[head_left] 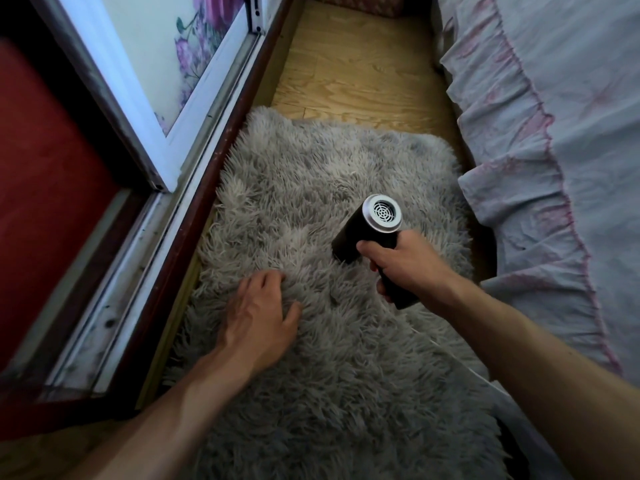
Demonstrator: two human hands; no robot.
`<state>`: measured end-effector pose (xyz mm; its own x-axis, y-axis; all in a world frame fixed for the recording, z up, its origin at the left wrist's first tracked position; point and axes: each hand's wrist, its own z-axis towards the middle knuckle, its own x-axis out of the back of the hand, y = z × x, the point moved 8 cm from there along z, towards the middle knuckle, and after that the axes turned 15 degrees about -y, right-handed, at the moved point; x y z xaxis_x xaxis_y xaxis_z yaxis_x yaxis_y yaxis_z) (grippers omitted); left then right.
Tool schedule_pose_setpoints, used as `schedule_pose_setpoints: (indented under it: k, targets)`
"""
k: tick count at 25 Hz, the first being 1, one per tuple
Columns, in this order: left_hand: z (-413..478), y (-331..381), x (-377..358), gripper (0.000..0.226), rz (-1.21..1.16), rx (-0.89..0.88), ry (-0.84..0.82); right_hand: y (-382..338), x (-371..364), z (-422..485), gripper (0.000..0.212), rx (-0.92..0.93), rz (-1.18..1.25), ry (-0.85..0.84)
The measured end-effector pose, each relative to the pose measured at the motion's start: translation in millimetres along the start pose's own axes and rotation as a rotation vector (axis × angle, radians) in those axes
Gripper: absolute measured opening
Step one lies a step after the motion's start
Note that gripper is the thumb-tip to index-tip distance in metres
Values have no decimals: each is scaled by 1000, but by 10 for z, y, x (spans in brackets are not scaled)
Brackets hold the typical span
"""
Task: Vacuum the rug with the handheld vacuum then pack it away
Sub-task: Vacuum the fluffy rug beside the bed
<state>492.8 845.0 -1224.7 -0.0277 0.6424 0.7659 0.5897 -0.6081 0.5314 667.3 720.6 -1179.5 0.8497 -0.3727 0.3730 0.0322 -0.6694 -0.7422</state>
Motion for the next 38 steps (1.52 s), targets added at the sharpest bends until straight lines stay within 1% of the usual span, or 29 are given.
schedule_pose_setpoints:
  k: [3,7,13,16,18,21,23,25,27,29,30,32,36,38]
  targets:
    - [-4,5,4,46,-2,-3,6,27,-12,28,28,-5,-34,-10]
    - [-14,19,4,46,5,15,4,93,-63,75,31,3,17,9]
    - [-16,-39,16,46,-5,18,5,-12,149,-90,32,157,198,189]
    - [-21,-68,14,45,-16,21,1,-78,296,-118,31,181,231,196]
    - [-14,-66,12,45,-12,23,0,-76,258,-106,30,136,184,155]
    - [5,-51,-5,45,-10,22,-6,-14,-25,-51,32,51,61,4]
    - [19,-49,-13,46,-11,26,-10,12,-198,-9,34,44,-58,-70]
    - [32,-55,-19,47,-9,30,-5,-4,-169,14,38,40,-178,-24]
    - [49,-59,-26,46,-10,30,-7,-19,40,2,37,21,-249,103]
    - [72,-71,-28,46,-16,36,-10,-29,251,-26,37,25,-245,200]
    - [83,-77,-26,46,-20,39,-11,-21,298,-39,37,25,-202,206]
    - [109,-66,-24,45,-17,41,-18,16,237,-33,36,8,-118,155]
    - [163,-40,-26,43,-9,37,-16,67,-88,82,34,7,-18,-6]
    - [192,-47,-39,44,-6,37,-22,29,-88,81,32,14,-38,-14]
